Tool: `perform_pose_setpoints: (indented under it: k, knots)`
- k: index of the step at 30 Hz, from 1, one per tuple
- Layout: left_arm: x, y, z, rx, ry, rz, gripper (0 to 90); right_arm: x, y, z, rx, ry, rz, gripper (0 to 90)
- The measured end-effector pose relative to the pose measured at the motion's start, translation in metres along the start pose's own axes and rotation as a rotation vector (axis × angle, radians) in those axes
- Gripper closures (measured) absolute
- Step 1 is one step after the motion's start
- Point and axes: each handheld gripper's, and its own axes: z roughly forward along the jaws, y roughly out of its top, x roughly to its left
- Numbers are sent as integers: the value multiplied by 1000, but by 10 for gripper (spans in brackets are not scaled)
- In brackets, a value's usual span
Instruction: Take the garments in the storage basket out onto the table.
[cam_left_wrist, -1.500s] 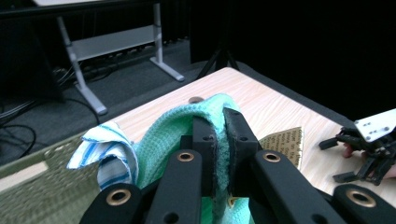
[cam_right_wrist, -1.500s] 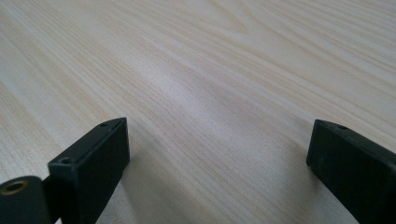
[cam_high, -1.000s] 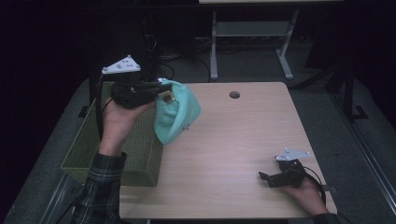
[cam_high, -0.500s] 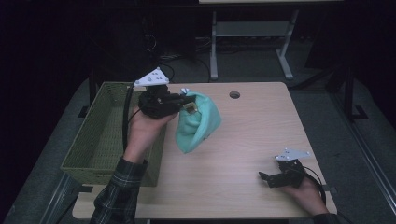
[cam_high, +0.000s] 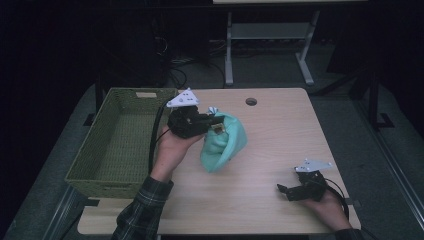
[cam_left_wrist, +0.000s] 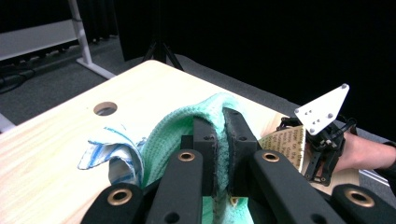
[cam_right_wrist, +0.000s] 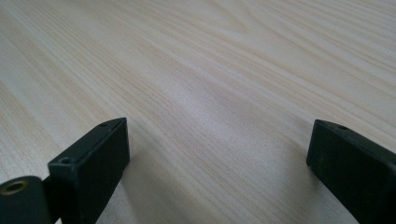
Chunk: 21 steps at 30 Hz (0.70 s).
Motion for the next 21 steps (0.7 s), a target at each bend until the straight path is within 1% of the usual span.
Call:
perform_pose_setpoints:
  k: [1,2,7,8,11,14,15,16,18,20,21]
  knots:
    - [0,0,0,0,0,0,847,0,0,0,0,0,0,54]
    - [0,-1,3,10,-1,2,847,0,0,0,0,0,0,54]
    - [0,-7,13,13,1,4,847,0,0,0,-2,-1,-3,54]
    - [0,-10,17,19,-2,1,847,0,0,0,-2,-1,-3,54]
    - [0,-13,21,26,-3,7,846,0,0,0,-2,-1,-3,54]
    - [-1,-18,31,36,-6,2,846,0,0,0,-2,-1,-4,54]
    - [-1,-18,31,36,-6,2,846,0,0,0,-2,-1,-4,54]
    - [-2,-21,36,40,-13,1,846,0,0,0,-2,-1,-4,54]
    - [-3,-24,42,47,-14,3,846,0,0,0,-2,-1,-4,54]
    - [-4,-25,44,50,-19,5,846,0,0,0,-2,-1,-4,54]
    - [-4,-26,47,62,-21,11,846,0,0,0,-2,-1,-4,54]
